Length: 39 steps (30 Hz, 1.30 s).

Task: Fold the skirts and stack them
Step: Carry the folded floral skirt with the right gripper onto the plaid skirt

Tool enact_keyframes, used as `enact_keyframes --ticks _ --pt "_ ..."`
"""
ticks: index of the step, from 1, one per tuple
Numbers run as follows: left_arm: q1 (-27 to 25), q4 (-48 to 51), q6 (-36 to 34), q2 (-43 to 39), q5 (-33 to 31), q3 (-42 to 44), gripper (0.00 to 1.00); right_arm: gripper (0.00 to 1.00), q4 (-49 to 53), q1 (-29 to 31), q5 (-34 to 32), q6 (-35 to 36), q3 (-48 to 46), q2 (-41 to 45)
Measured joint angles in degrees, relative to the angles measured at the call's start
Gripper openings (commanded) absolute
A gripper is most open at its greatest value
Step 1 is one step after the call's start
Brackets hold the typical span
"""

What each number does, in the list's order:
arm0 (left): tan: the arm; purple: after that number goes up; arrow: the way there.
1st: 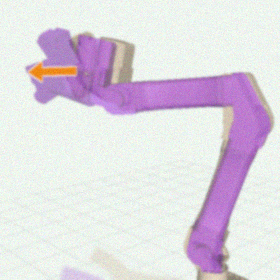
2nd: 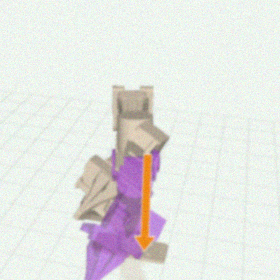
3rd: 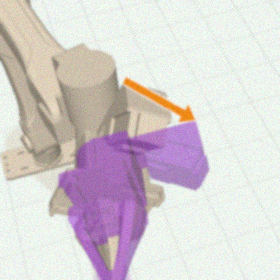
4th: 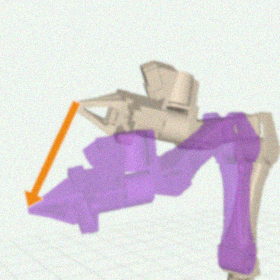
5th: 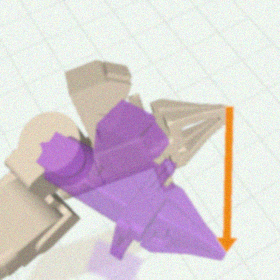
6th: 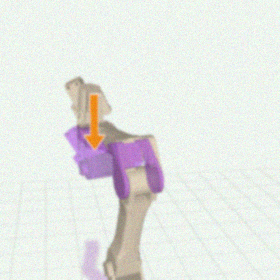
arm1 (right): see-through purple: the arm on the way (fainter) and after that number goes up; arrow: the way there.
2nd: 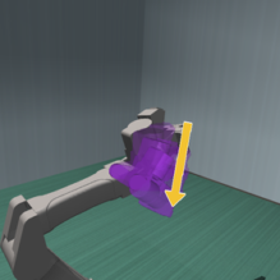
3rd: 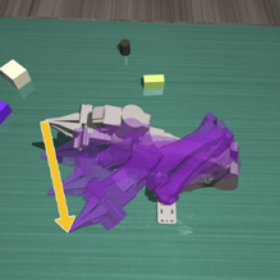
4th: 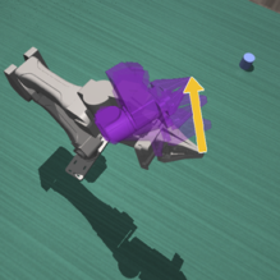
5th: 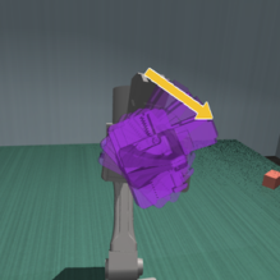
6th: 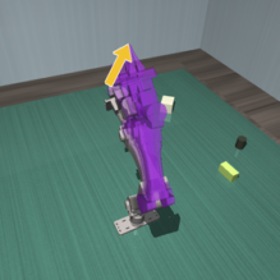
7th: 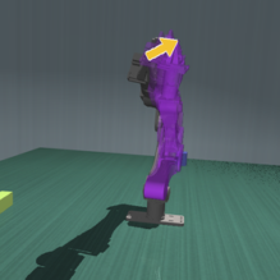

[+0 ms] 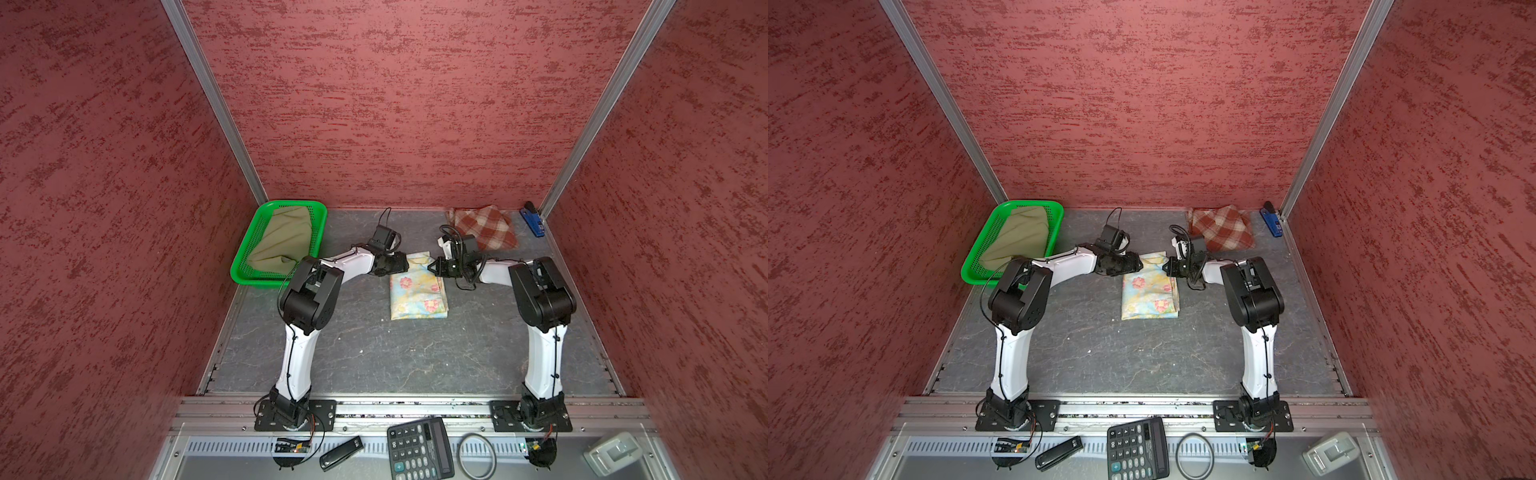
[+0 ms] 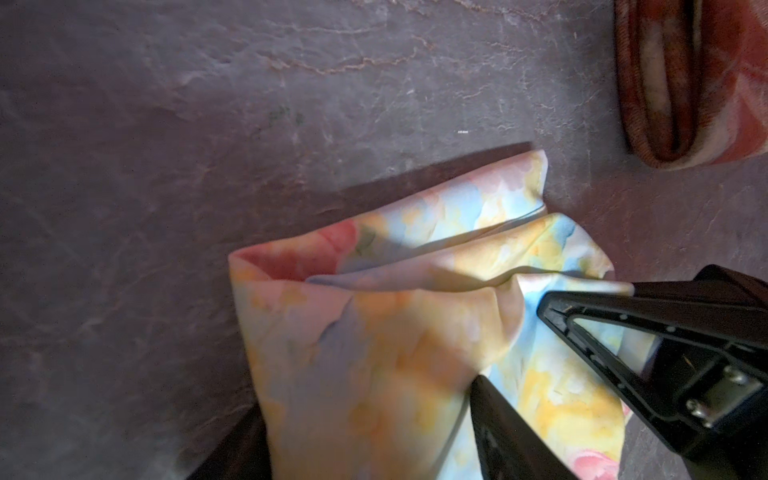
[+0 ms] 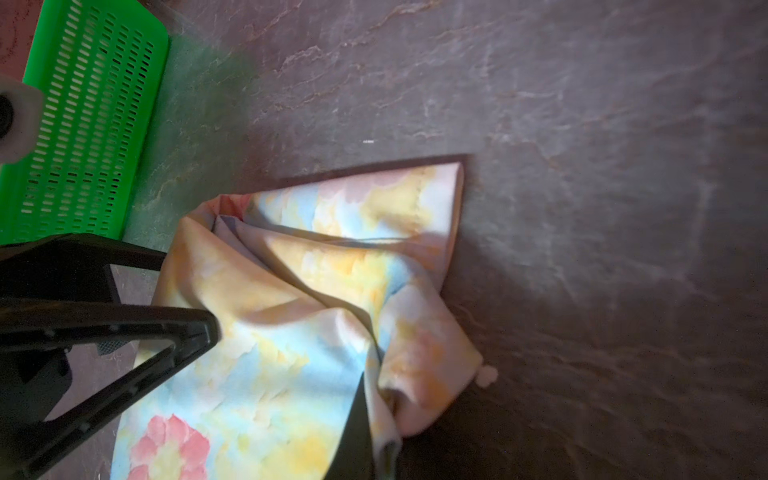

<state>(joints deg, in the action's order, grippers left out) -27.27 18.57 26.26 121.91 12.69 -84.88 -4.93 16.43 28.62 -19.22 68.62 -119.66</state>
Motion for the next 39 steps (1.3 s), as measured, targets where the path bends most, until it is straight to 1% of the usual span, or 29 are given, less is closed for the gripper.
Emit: enact_keyframes --ticks 4,9,13,17,24,30,35,39 --pt "0.3 -0.5 0.8 -2.3 2.1 1.9 0.81 0.0 0.3 0.5 -2.0 -1.2 -2.1 2.8" --pt "1.4 -3.4 2.3 -12.3 5.9 7.2 0.89 0.0 1.3 1.0 -4.4 -1.9 -4.7 10.1" --pt "2.8 -7.6 3.3 -21.0 7.1 9.8 0.89 0.0 1.7 1.2 -6.2 -2.0 -5.3 17.3" --pt "3.7 -11.0 4.0 -26.3 7.3 13.1 0.89 0.0 2.5 1.2 -8.0 -1.7 -4.9 21.9" --pt "4.4 -12.1 4.4 -27.5 7.3 17.2 0.88 0.0 7.5 1.2 -12.9 1.5 -1.1 22.5" --pt "4.5 -12.0 4.4 -27.8 7.2 17.6 0.88 0.0 11.8 1.0 -16.1 6.0 4.0 22.4" --pt "4.5 -12.1 4.3 -28.3 7.3 17.6 0.88 0.0 13.9 -0.3 -16.3 9.4 9.9 22.3" --pt "4.5 -12.1 4.3 -28.3 7.9 17.6 0.88 0.0 15.0 -3.1 -15.5 11.5 15.0 21.2"
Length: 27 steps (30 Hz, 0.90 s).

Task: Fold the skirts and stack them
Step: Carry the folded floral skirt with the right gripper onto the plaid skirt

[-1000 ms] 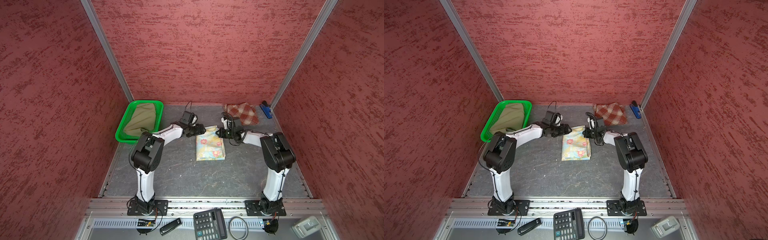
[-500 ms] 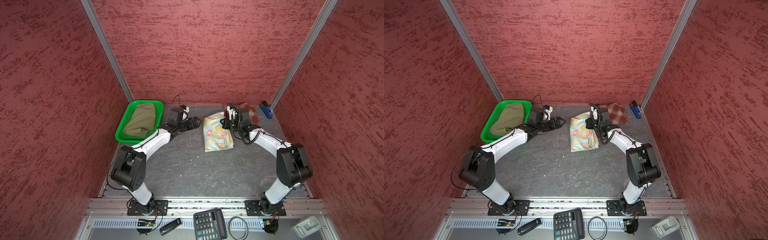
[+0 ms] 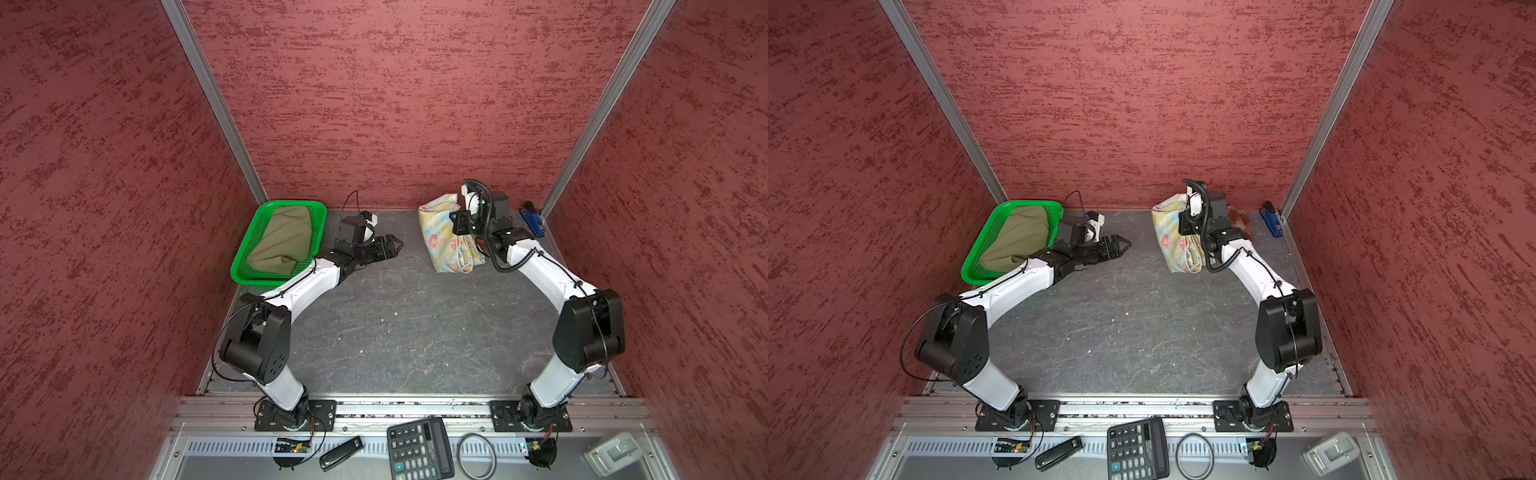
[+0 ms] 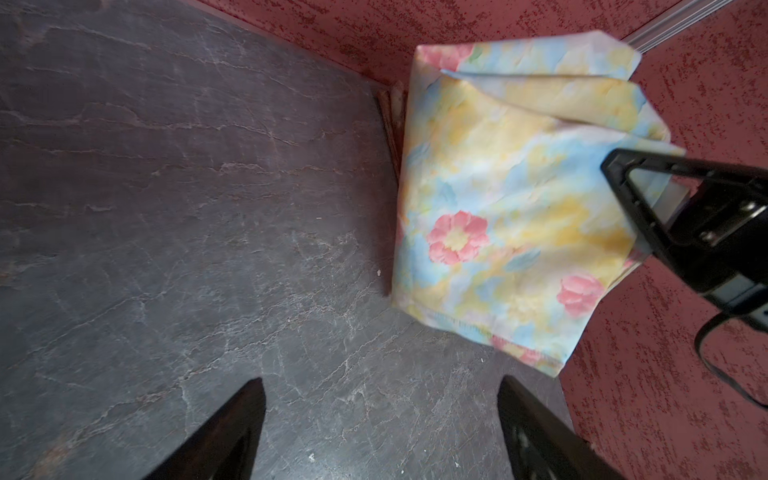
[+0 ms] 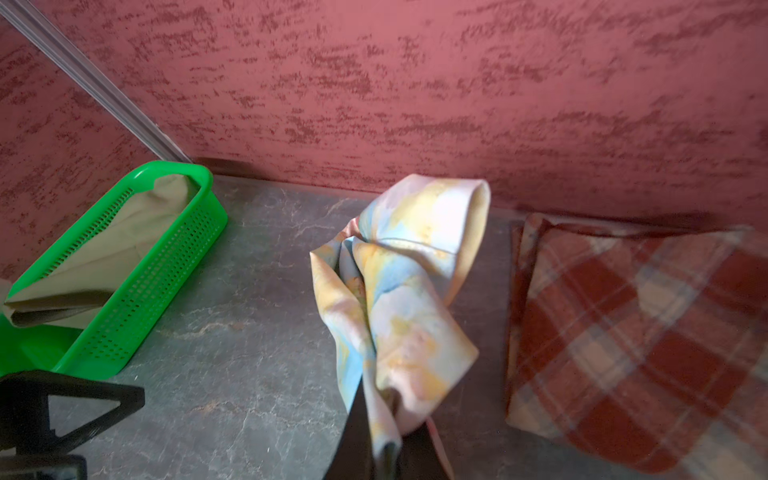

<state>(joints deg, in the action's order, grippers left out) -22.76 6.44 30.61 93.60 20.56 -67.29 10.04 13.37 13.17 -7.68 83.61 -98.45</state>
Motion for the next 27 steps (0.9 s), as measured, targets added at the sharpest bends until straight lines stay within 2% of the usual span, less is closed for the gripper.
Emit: enact_keyframes --ticks 7,17,27 --pt "0.0 0.0 0.0 0.0 0.5 -0.4 0.88 0.0 0.9 -5.7 1.7 1.9 6.8 -4.3" --pt "0.0 0.0 0.0 0.3 1.5 -1.9 0.87 0.0 3.6 -14.0 7.4 1.0 14.6 -12.9" --pt "0.0 1.1 0.0 1.1 1.6 -3.3 0.87 0.0 6.5 -18.7 12.3 0.2 26.3 -22.2"
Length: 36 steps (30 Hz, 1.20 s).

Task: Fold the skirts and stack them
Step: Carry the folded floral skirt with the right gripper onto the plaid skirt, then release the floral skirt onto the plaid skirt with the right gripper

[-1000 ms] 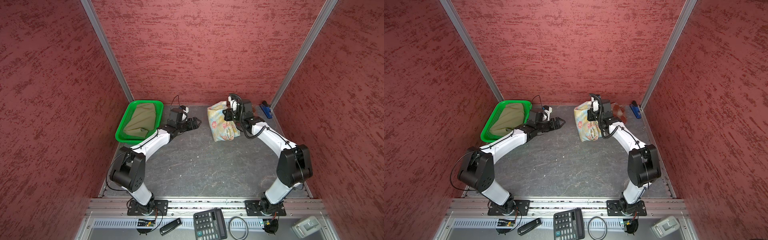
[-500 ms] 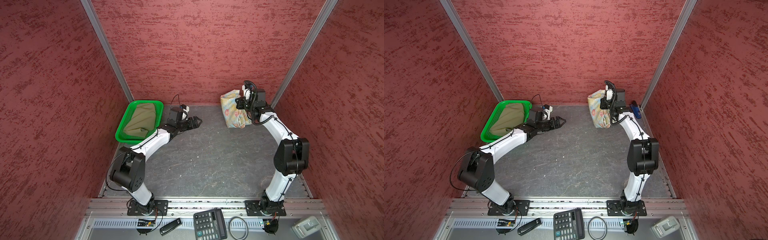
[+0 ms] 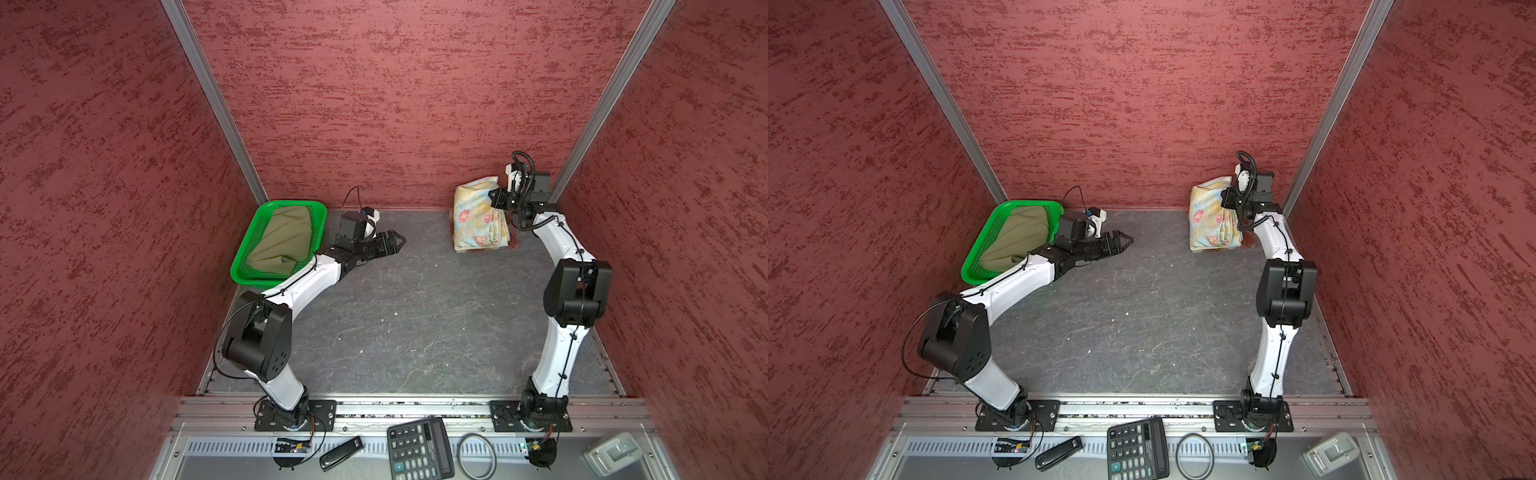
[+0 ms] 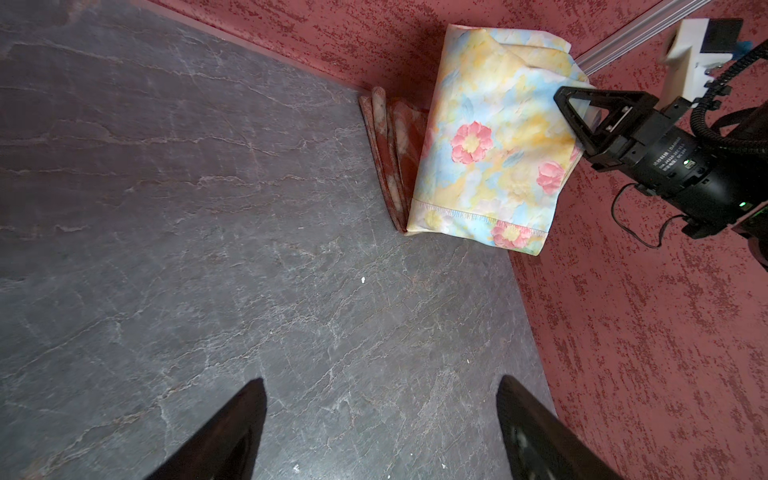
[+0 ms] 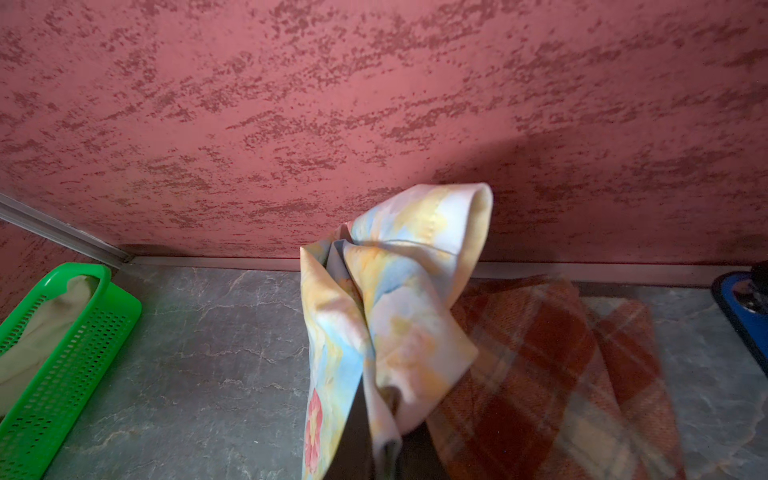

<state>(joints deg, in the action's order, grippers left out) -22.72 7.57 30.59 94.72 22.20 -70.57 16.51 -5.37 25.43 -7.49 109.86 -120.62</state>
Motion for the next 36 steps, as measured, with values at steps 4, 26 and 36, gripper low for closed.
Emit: enact_keyframes --ticks 4,26,36 --pt "0.0 0.5 0.0 0.1 0.0 -0.6 0.87 0.0 1.0 -0.9 1.0 1.1 3.1 -3.4" --pt "-0.7 5.8 -1.0 4.8 0.0 -6.7 0.87 0.03 8.4 -6.5 6.7 7.1 29.6 -27.1" --pt "-1.0 8.5 -1.8 6.1 -0.7 -9.3 1.0 0.94 -0.5 -6.2 3.8 1.6 28.0 -26.7"
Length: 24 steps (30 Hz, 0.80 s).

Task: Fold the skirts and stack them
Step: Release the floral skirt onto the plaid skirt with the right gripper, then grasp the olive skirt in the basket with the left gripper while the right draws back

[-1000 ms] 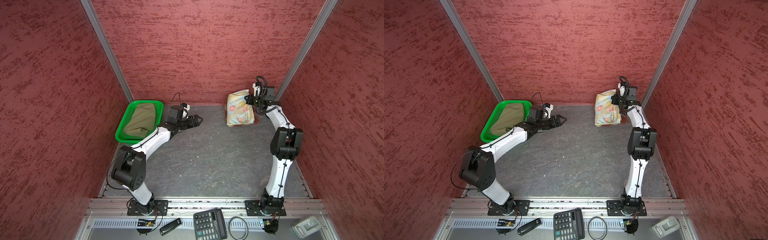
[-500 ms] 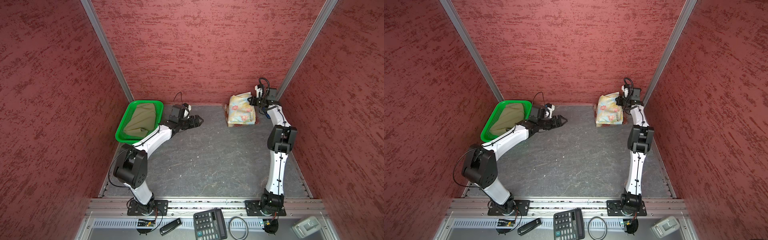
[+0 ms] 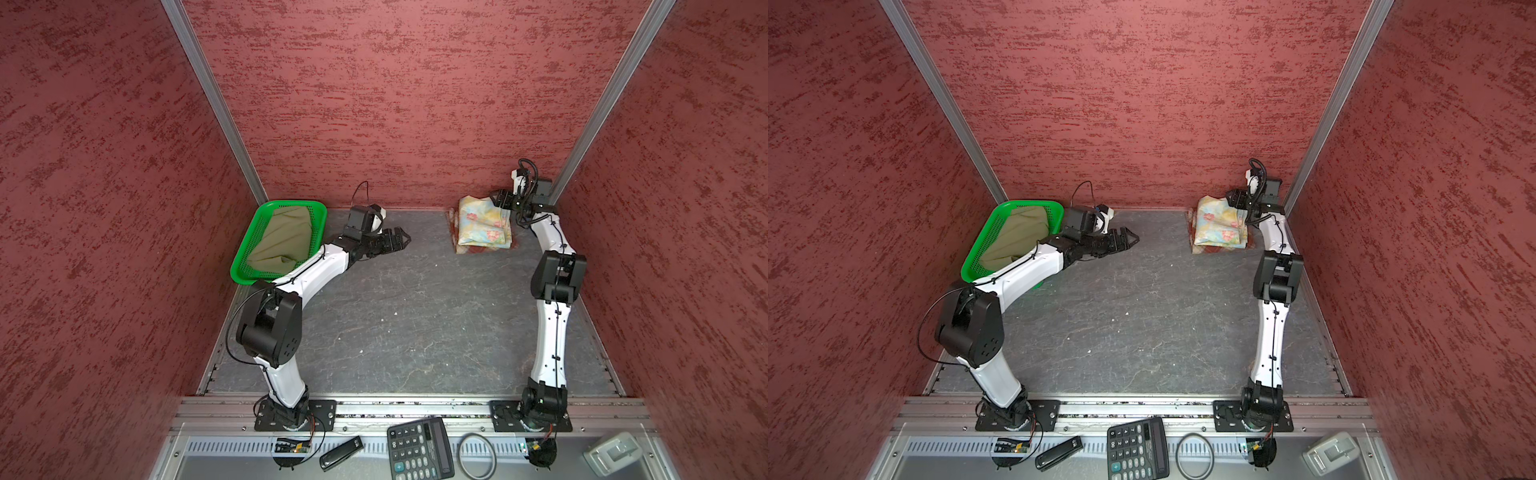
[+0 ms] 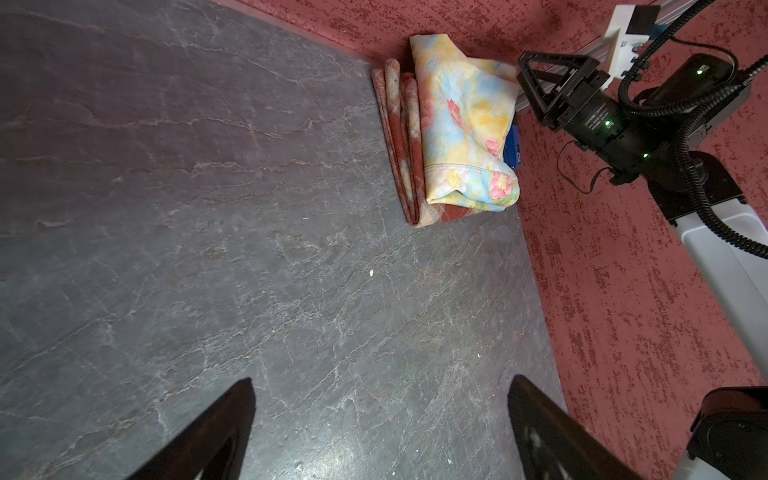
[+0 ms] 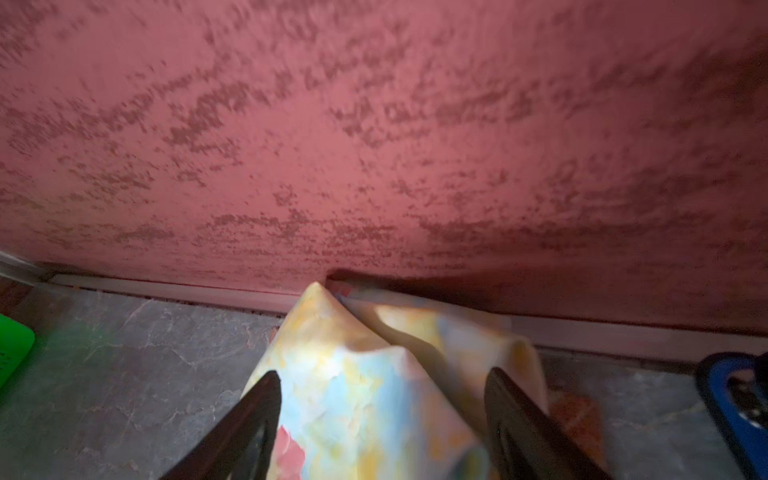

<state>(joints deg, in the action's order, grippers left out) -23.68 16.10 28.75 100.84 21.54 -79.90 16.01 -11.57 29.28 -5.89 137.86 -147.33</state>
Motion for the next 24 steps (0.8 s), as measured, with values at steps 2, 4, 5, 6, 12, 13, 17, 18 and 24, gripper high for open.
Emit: enact_keyframes --ticks 2,4,5,6,12,13,17,18,24 --pt "0.0 1.6 -0.3 -0.4 -1.4 -1.2 1.0 0.99 -2.1 0.4 -2.6 -1.0 -4.3 3.6" --pt "0.0 3.6 -0.8 -1.9 -4.0 -2.0 1.0 0.99 -5.0 1.1 -6.7 -1.3 -11.3 9.9" --pt "0.0 4.4 -1.2 -3.0 -5.4 -2.0 1.0 0.99 -6.1 1.4 -8.4 -1.3 -14.2 12.8" --pt "0.0 5.7 -1.5 -4.6 -7.1 -2.0 1.0 0.99 -7.6 1.9 -10.6 -1.2 -17.7 16.5" --pt "1.6 11.1 -4.2 -15.4 -17.7 -0.7 1.0 0.99 -18.6 8.0 -20.9 -0.7 -39.9 39.8" --pt "2.2 11.4 -4.5 -17.0 -19.3 0.1 1.0 0.99 -20.1 9.3 -22.2 -0.6 -43.5 43.1" --pt "5.2 14.0 -6.8 -21.3 -26.3 1.9 1.0 0.99 -25.8 17.2 -28.8 0.5 -60.1 56.6" --pt "5.8 14.7 -7.5 -21.5 -28.0 1.9 1.0 0.99 -26.7 19.4 -30.1 0.7 -64.2 59.4" --pt "9.9 20.1 -10.0 -21.5 -32.3 1.8 1.0 0.99 -27.0 27.8 -37.3 0.1 -82.7 73.4"
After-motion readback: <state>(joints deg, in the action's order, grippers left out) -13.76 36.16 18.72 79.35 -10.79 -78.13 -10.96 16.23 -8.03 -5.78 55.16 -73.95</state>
